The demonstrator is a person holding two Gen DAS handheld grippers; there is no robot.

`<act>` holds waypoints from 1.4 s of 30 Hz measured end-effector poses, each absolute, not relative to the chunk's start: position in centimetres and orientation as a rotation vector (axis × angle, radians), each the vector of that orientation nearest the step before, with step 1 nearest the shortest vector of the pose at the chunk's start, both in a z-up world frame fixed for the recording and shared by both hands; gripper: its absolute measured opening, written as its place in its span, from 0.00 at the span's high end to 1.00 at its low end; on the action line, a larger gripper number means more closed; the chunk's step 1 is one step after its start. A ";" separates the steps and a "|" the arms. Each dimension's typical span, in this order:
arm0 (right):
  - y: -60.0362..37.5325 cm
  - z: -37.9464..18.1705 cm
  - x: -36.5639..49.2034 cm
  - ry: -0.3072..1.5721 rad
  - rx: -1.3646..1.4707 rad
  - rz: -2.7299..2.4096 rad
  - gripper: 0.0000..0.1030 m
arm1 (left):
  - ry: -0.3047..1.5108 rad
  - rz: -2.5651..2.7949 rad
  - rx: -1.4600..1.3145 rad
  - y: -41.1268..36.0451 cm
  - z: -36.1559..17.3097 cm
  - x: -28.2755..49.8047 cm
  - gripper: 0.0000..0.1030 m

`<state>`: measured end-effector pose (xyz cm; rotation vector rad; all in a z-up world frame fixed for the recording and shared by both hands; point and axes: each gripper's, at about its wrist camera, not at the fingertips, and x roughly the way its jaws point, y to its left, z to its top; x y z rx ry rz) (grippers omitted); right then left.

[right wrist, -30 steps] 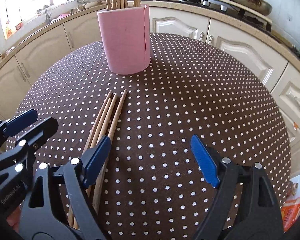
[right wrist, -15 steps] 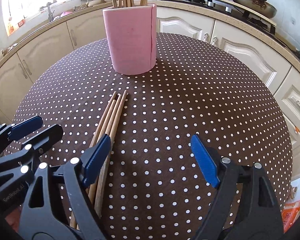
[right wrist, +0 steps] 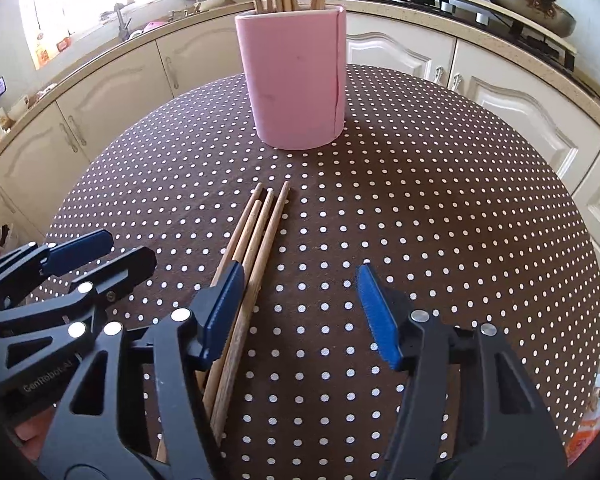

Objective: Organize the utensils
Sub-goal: 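Grasp one chopstick with the right gripper while the left gripper grasps another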

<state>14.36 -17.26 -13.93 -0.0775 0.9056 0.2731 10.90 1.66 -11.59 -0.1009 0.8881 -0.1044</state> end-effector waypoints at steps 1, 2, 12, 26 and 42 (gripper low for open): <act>-17.3 -13.9 14.2 0.908 -0.080 0.272 0.48 | 0.889 -0.109 -0.102 1.5 -11.5 10.9 0.49; -17.2 -13.9 14.1 0.904 -0.093 0.268 0.48 | 0.889 -0.108 -0.101 1.5 -11.5 10.8 0.49; -16.6 -14.2 14.3 0.885 -0.127 0.319 0.89 | 0.924 -0.175 -0.113 0.5 -11.7 11.4 0.49; -20.9 -14.1 15.7 0.922 0.124 0.443 0.93 | 1.020 -0.166 0.002 -3.2 -11.9 13.5 0.44; -22.7 -14.5 16.0 0.930 0.227 0.465 0.93 | 1.186 -0.129 -0.008 -4.0 -10.8 17.8 0.43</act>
